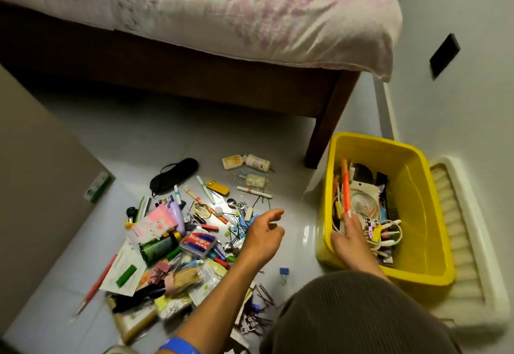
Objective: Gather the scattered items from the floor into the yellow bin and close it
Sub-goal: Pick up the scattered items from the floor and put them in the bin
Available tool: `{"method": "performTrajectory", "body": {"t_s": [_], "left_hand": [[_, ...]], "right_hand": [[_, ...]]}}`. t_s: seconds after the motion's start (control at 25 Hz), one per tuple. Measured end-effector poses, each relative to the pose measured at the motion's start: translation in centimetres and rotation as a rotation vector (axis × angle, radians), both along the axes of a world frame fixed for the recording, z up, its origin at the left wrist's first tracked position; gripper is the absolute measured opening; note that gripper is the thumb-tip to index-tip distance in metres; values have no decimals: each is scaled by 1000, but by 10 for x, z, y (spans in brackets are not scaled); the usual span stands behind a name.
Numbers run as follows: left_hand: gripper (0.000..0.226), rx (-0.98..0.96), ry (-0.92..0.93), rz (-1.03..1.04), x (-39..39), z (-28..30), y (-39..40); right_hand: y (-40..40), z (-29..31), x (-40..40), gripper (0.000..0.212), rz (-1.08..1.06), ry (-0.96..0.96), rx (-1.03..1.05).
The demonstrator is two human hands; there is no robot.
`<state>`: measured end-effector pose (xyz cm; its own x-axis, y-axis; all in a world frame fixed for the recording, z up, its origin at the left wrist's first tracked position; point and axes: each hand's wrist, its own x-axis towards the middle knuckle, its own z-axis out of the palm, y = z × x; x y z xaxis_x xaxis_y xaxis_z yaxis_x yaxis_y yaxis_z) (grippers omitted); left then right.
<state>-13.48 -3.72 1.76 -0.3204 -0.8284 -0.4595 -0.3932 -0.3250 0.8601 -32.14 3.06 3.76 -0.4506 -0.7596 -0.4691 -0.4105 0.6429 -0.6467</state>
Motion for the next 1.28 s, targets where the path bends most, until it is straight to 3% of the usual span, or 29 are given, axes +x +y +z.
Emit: {"method": "performTrajectory", "body": {"t_s": [0.12,0.2,0.28,0.36,0.48,0.6,0.68,0.76,0.88,1.0,1.16,1.28], "left_hand": [[47,30,-6,68,24,-13,-6],[47,61,-30,112,38,-26,-11],[47,96,-93,144,51,-43,-18],[49,110,-158,155,62,-58,-25],[58,61,-290,119,74,-82,-47],[79,-48,-468,18,82,-109,-79],[95,-53,-565,-62,85,-123,-99],[103,56,-555,-84,83,-137,-115],[86,181,-421,-56,71,-155,-119],[58,253,-171,125,59,-163,-114],[26,283,-23,263,54,-162,-107],[21,268,39,344,53,-154,-87]], "right_hand": [[-16,-5,7,51,55,219,1],[-24,-7,21,44,77,449,-203],[-36,-14,46,39,118,451,-426],[-49,-35,69,42,218,377,-474],[-74,-85,89,66,403,228,-258],[-105,-131,98,100,587,303,45],[-129,-149,101,115,506,280,210],[-146,-164,103,119,323,101,284],[-155,-177,126,101,198,-228,178],[-157,-178,150,81,109,-468,106],[-147,-175,153,46,-76,-603,58],[-129,-170,160,29,-167,-649,3]]}}
